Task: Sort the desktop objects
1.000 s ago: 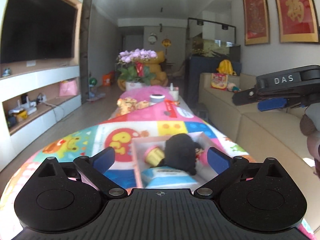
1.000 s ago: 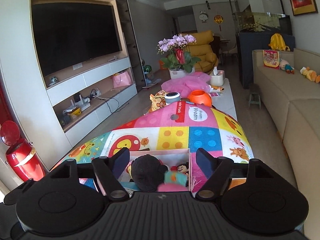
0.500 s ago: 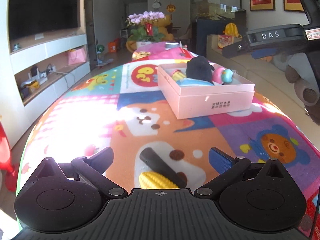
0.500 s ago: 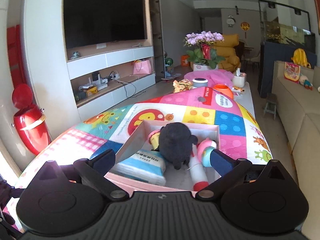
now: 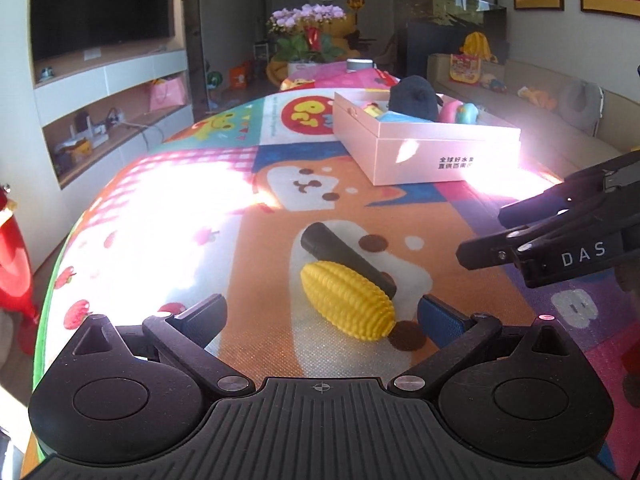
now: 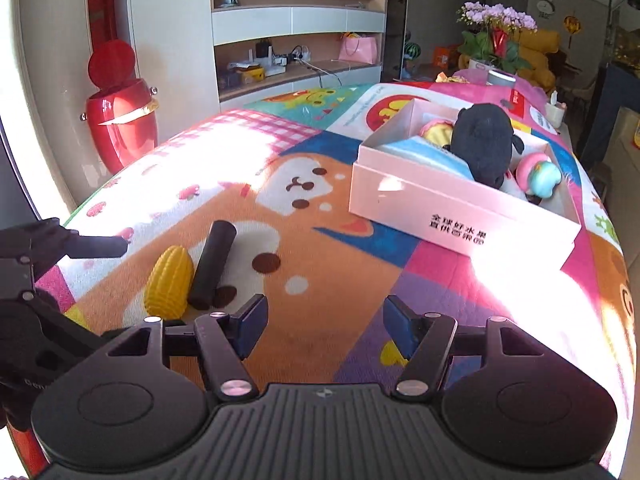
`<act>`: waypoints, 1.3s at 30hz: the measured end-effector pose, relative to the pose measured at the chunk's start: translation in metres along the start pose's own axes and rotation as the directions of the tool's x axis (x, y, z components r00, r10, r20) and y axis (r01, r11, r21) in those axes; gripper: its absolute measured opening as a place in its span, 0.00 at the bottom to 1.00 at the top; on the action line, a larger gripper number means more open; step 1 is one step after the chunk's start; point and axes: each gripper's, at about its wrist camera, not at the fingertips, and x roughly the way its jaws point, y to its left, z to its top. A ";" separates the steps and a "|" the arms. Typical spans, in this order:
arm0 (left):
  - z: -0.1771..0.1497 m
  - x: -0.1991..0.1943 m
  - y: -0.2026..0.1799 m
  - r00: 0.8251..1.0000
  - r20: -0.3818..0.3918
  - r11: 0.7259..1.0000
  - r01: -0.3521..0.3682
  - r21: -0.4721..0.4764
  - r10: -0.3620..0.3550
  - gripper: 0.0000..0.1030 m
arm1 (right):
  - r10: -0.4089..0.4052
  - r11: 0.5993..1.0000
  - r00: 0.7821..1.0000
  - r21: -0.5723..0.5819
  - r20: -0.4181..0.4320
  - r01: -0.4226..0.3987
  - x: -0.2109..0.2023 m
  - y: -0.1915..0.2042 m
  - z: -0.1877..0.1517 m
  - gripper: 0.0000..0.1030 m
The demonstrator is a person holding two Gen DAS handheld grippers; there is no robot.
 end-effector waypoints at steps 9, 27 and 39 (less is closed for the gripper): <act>0.005 0.013 0.021 0.987 -0.051 0.985 -0.155 -0.075 0.152 1.00 | 0.050 0.999 0.998 -0.003 -0.037 -0.050 0.004 0.006 -0.015 0.81; 0.001 0.015 0.040 0.974 -0.110 0.957 -0.217 -0.191 0.199 1.00 | 0.133 0.977 0.991 -0.164 -0.018 -0.134 0.027 0.055 0.008 0.44; 0.001 0.015 0.040 0.974 -0.111 0.957 -0.217 -0.195 0.198 1.00 | -0.057 0.995 0.997 -0.082 0.052 0.061 0.023 0.019 0.012 0.52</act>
